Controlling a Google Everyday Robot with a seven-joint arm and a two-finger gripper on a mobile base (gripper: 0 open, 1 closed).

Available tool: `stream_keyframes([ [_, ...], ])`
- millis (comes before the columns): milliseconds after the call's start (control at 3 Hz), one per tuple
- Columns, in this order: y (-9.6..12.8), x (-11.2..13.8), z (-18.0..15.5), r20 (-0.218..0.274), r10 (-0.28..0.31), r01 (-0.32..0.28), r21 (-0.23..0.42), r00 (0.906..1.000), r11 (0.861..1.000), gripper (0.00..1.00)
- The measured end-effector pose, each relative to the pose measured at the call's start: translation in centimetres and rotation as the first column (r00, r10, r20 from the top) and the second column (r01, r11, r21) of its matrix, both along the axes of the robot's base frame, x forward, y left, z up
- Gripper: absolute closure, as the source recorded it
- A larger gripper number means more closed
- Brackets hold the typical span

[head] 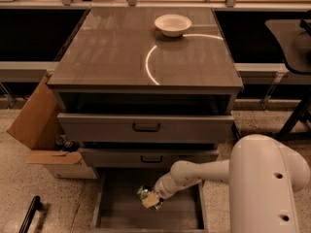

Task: Place green can into bottom drawer

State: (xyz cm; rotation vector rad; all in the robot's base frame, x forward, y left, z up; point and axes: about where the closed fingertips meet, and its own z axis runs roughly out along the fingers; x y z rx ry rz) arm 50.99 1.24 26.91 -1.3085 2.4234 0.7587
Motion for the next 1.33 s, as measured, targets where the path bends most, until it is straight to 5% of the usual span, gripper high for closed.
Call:
stream_keyframes([
  [1333,1.7,-0.6,-1.9,-0.052,0.016,-0.014,0.038,0.9985,0.999,0.11],
])
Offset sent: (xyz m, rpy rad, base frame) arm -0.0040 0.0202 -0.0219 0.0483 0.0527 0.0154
